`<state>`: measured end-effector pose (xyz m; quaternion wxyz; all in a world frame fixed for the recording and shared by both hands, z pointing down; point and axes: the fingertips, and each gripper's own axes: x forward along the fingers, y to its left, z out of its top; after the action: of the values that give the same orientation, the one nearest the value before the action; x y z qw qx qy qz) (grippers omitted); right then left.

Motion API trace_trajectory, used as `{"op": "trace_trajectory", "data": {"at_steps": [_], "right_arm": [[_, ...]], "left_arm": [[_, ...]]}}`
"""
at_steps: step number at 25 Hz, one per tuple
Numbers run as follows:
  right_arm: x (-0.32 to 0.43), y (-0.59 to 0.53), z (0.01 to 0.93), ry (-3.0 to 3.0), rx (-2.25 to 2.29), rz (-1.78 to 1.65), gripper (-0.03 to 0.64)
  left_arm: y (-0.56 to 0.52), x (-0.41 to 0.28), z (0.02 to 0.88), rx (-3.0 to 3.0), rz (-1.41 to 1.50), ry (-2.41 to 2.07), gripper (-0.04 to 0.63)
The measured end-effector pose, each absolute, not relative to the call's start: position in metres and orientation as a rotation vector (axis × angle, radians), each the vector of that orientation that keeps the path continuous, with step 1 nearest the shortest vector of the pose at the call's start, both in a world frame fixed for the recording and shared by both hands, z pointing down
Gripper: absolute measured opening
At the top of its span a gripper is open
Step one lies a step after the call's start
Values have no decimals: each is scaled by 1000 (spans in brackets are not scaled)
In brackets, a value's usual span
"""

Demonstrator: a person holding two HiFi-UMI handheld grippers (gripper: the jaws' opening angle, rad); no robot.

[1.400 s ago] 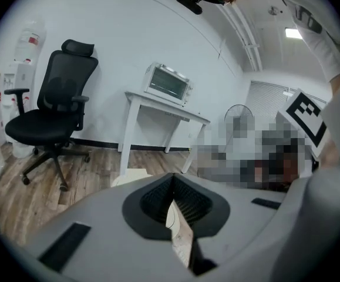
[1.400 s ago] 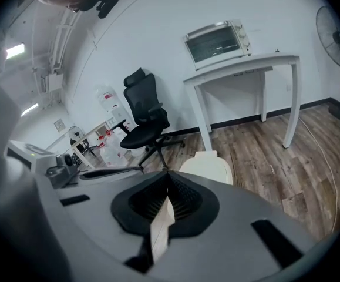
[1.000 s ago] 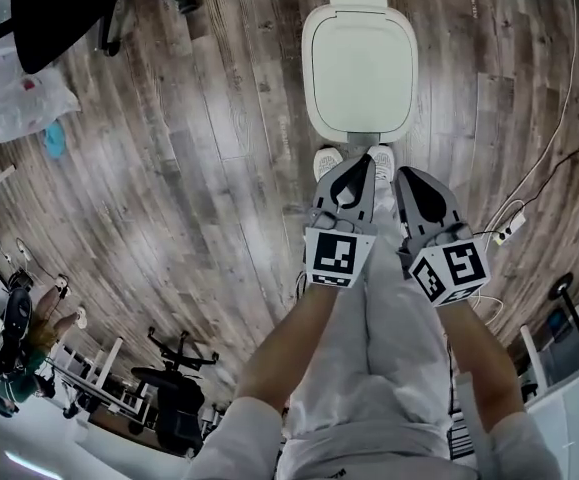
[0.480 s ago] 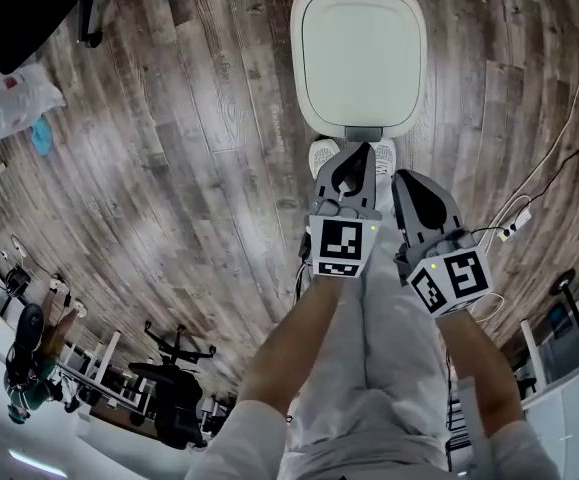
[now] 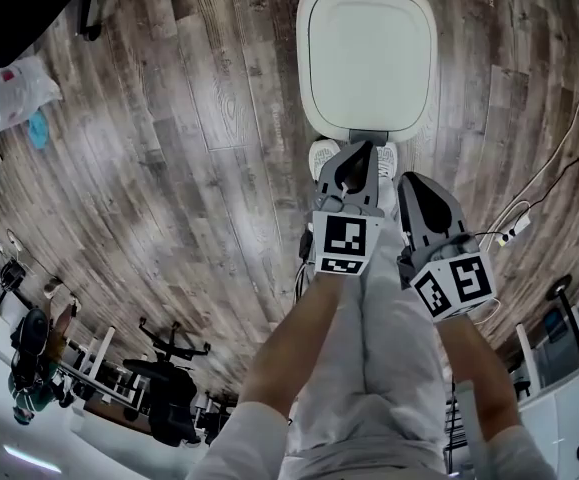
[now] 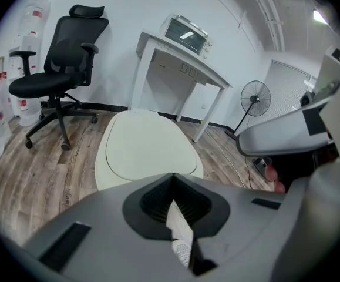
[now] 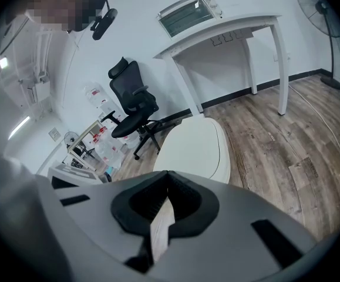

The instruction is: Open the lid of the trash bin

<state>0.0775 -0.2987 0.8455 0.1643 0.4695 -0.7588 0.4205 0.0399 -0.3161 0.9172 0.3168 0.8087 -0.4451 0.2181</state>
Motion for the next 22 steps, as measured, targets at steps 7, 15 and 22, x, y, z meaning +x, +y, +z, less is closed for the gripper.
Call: {"op": "trace_trajectory", "data": {"at_steps": [7,15,22], "right_arm": [[77,-299,857,-2153,1350,1213,17],[82,-295,861,-2134,1381,1220,17],[78,-295,857,-2147,1366,1224,17]], "left_arm": [[-312,40,931,2101,585,-1168,2],[-308,39,938,2086,592,-1184,2],[-307,40,940,2093,592,-1195,2]]}}
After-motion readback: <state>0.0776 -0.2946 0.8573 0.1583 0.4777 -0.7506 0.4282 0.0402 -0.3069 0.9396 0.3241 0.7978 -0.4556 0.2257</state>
